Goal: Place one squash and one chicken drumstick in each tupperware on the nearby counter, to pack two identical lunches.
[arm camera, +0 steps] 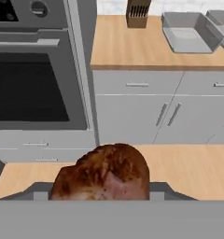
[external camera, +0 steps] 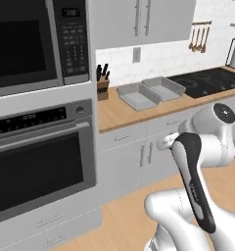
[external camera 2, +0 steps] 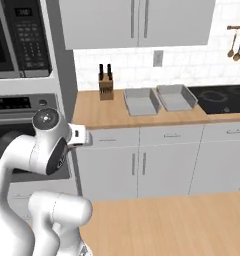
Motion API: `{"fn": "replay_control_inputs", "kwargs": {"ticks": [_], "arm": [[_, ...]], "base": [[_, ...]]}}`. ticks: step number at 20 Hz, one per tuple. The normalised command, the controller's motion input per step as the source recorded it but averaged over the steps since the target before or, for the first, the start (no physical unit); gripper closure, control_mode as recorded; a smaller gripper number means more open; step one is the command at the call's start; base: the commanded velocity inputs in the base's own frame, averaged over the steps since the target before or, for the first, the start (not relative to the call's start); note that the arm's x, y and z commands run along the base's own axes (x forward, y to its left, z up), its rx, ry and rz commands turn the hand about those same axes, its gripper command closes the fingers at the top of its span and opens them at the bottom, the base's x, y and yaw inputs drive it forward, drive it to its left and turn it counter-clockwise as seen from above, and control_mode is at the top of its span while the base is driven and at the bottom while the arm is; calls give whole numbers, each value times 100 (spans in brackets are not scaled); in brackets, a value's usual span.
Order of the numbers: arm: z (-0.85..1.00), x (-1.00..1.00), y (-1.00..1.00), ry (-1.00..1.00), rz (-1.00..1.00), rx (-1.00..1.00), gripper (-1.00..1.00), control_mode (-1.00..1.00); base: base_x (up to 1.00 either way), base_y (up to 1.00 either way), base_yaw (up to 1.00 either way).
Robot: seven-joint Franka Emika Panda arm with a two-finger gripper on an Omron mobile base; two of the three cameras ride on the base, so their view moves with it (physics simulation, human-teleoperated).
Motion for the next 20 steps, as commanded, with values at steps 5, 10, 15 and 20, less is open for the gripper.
{"fn": "replay_control_inputs", "kwargs": {"ticks": [5, 10, 15, 20], "arm": [[0, 0, 0, 0, 0, 0, 100, 100], [0, 0, 0, 0, 0, 0, 100, 100], [0, 0, 0, 0, 0, 0, 100, 100], [0, 0, 0, 0, 0, 0, 100, 100]], "base": [[100, -100, 3], [100, -100, -3], [100, -70, -2], [100, -17, 25]]}}
